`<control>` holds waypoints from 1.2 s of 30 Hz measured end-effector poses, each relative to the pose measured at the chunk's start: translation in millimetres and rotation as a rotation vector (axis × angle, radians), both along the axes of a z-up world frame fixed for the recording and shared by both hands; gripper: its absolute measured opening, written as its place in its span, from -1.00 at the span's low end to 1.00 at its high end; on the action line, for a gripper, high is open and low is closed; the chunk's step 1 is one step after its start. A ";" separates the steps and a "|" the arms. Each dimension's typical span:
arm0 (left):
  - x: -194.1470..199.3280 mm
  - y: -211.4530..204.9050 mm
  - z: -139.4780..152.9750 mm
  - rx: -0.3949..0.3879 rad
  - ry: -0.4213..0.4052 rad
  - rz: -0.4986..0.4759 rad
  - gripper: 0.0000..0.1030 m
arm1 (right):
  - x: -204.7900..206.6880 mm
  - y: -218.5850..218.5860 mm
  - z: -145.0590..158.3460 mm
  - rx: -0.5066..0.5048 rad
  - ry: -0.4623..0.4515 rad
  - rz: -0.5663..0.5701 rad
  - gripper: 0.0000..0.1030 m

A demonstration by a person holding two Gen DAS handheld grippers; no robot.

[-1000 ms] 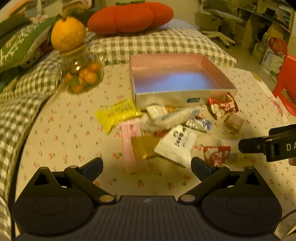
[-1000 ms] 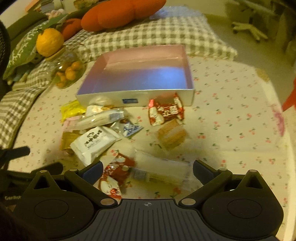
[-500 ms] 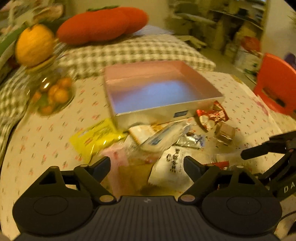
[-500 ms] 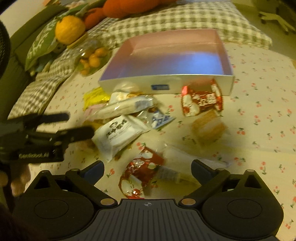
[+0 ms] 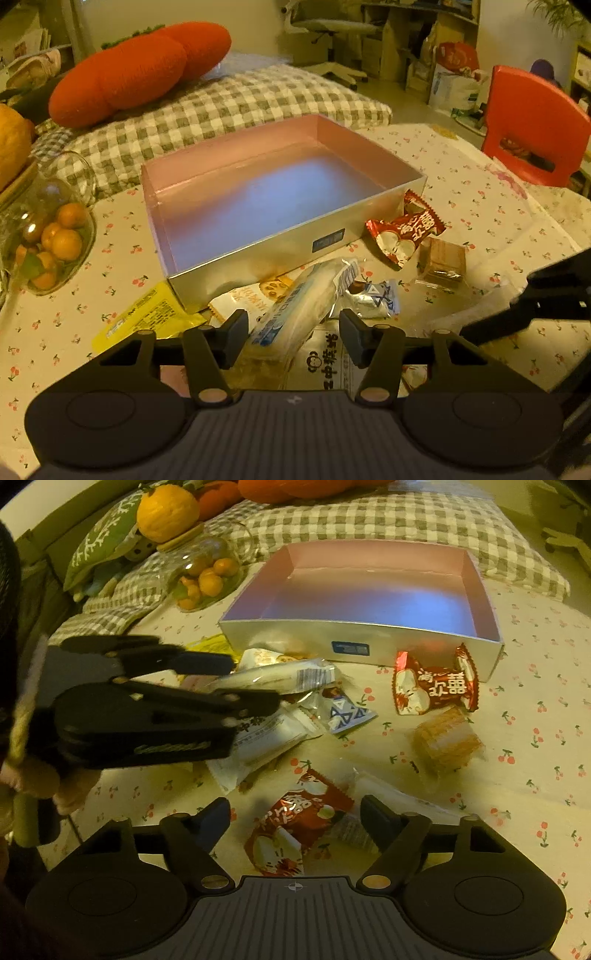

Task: Organize snacks
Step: 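Grasp the white-and-blue stick pack with the left tool while the right tool grasps a red candy packet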

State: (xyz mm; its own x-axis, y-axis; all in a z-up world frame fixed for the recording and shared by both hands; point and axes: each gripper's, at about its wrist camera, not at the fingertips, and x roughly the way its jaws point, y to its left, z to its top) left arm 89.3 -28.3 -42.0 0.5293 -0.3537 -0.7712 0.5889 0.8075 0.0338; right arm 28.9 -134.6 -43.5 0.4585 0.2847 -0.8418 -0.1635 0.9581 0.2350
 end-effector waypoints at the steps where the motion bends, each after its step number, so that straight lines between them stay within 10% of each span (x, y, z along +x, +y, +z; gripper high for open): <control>1: 2.0 -1.4 -2.2 0.004 0.007 0.001 -0.10 | -0.1 1.8 -0.6 -0.003 -0.003 0.005 0.36; 15: 4.4 -7.6 -5.7 0.002 0.008 0.048 -0.39 | -0.8 6.0 -1.4 -0.007 0.003 -0.020 -0.25; 36: 11.1 13.2 24.8 -0.194 0.155 0.215 -0.69 | 7.8 -49.6 36.3 0.160 -0.047 -0.280 -0.27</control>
State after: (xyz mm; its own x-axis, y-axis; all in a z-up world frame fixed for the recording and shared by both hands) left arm 100.4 -15.1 -17.2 0.4895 -0.3946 -0.7776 0.3907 0.8965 -0.2090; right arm 36.6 -184.2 -7.2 0.5747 0.2687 -0.7730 0.0874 0.9190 0.3845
